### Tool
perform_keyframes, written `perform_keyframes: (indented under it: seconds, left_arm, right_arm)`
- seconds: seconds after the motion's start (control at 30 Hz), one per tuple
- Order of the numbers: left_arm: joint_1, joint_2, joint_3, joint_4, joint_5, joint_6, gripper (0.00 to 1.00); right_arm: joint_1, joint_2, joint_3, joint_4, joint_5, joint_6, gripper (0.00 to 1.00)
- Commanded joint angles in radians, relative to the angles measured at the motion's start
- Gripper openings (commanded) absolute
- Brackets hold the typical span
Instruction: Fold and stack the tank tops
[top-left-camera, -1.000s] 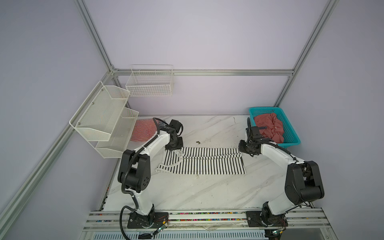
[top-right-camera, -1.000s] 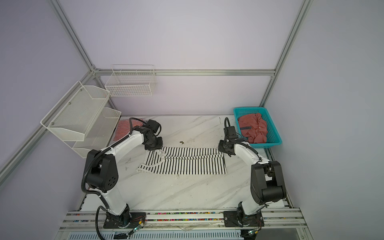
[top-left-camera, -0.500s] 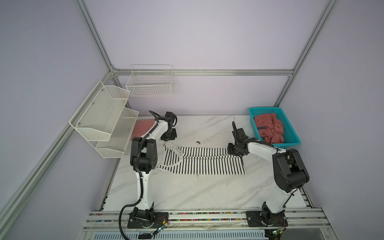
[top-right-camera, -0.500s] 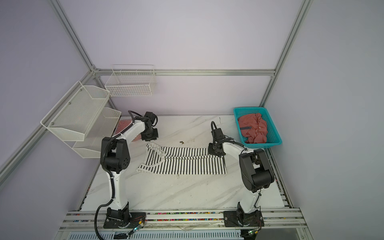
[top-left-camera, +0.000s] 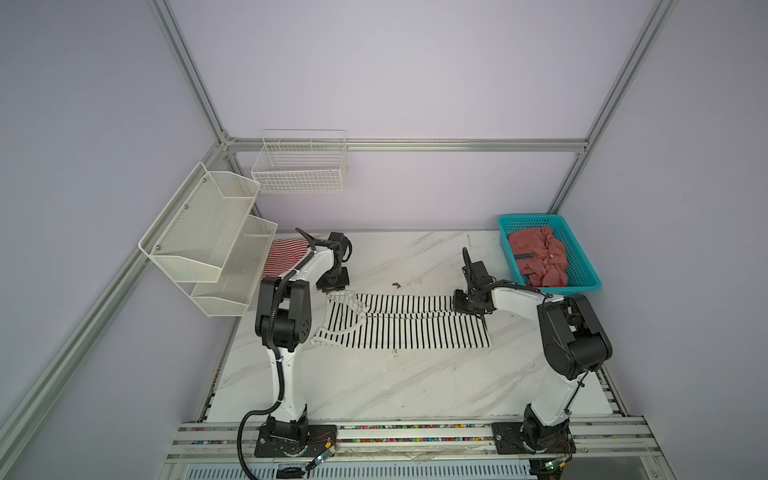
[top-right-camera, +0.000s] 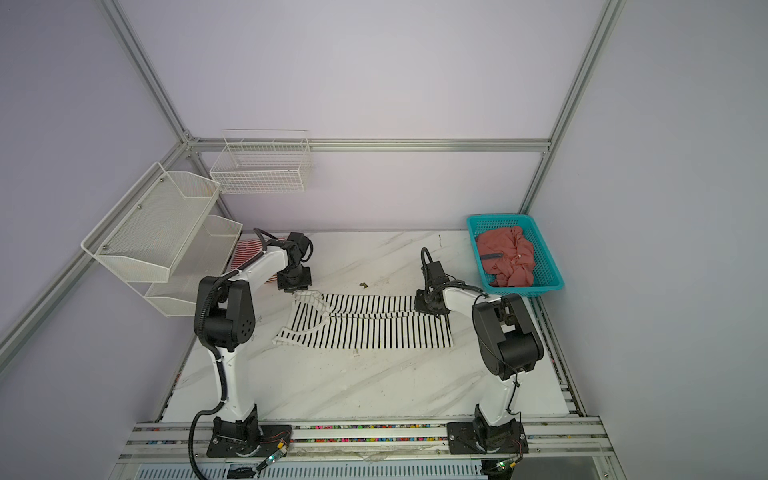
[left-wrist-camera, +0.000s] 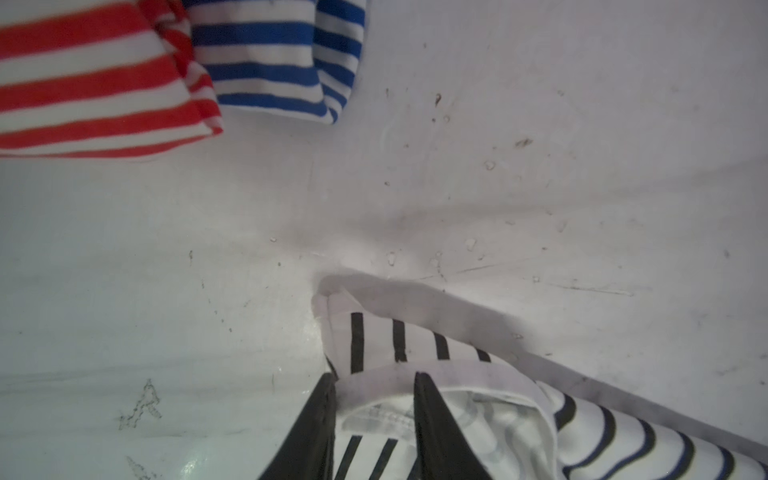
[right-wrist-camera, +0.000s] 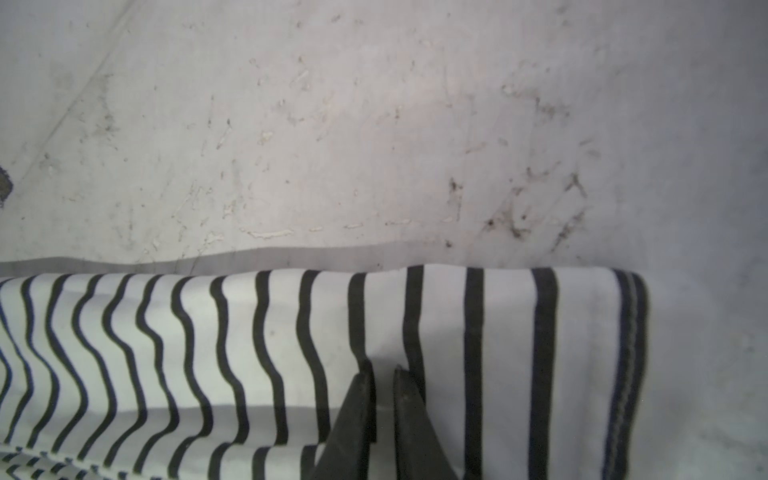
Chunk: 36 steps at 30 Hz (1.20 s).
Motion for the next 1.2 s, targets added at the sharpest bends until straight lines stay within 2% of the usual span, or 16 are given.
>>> perform_keyframes:
  seconds: [0.0, 0.3, 0.57, 0.73, 0.93, 1.17]
  left_arm:
    - [0.010, -0.055, -0.067, 0.026, -0.021, -0.007, 0.32]
    - [0.039, -0.070, -0.170, 0.054, -0.057, -0.018, 0.32]
    - [0.067, -0.058, -0.172, 0.058, -0.080, -0.019, 0.31]
    - [0.064, -0.085, -0.139, 0.052, -0.017, -0.033, 0.29]
    - [-0.040, -0.171, -0.094, 0.052, 0.020, -0.036, 0.29]
    - [-0.169, -0.213, -0.061, 0.060, 0.068, -0.059, 0.30]
  right_arm:
    - [0.003, 0.033, -0.054, -0.025, 0.009, 0.014, 0.16]
    - [0.002, 0.026, -0.116, -0.032, 0.038, 0.031, 0.16]
    - [-0.002, -0.002, -0.173, -0.044, 0.080, 0.058, 0.16]
    - [-0.002, -0.031, -0.162, -0.067, 0.081, 0.037, 0.19]
    - [-0.001, -0.113, -0.076, -0.113, 0.041, 0.015, 0.27]
    - [-0.001, -0.158, 0.022, -0.149, 0.016, -0.039, 0.29]
